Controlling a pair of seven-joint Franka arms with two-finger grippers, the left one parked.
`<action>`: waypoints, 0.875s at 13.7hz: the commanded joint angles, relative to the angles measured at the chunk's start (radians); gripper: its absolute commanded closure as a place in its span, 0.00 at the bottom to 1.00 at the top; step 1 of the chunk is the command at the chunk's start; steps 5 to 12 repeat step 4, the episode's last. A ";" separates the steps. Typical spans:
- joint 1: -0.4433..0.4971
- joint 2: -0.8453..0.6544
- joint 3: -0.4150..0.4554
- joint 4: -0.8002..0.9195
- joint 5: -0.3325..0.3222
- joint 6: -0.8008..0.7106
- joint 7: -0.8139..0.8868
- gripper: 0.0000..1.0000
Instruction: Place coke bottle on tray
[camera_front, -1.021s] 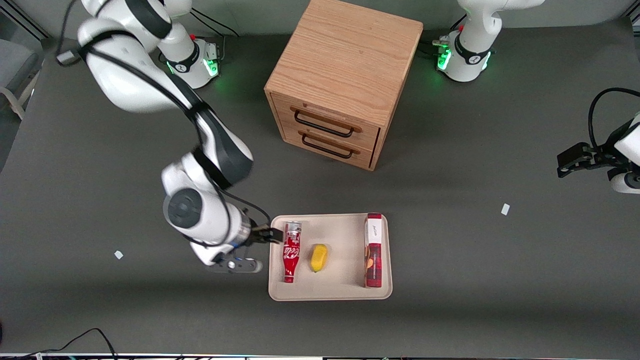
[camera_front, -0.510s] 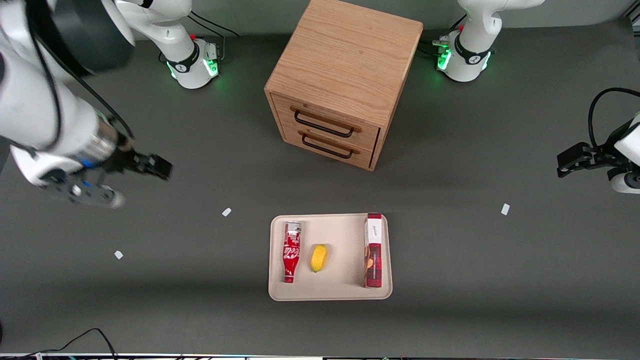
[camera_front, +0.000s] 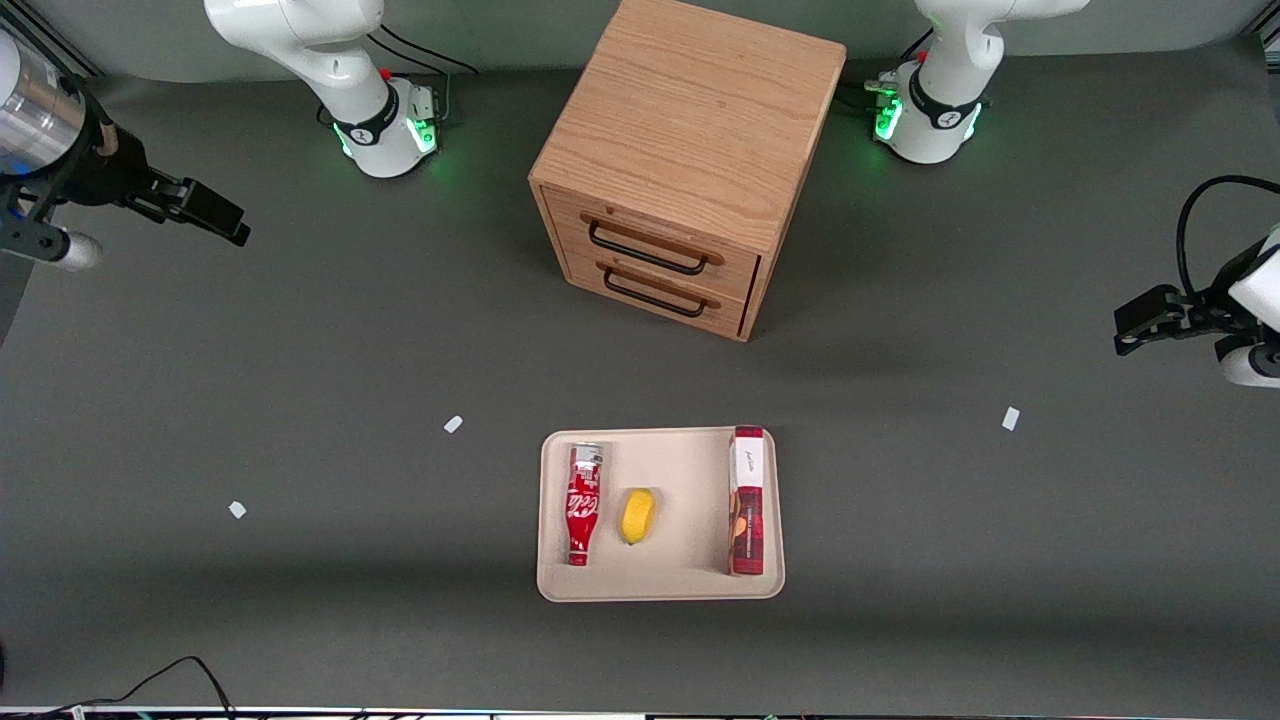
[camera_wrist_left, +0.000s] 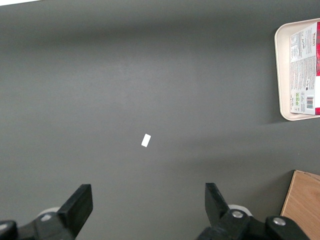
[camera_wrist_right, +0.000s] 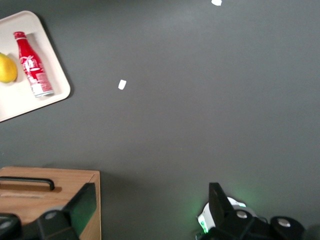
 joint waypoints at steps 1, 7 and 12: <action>0.008 -0.122 -0.005 -0.165 0.025 0.078 -0.004 0.00; 0.011 -0.044 -0.039 -0.049 0.025 0.034 0.015 0.00; 0.011 -0.044 -0.039 -0.049 0.025 0.034 0.015 0.00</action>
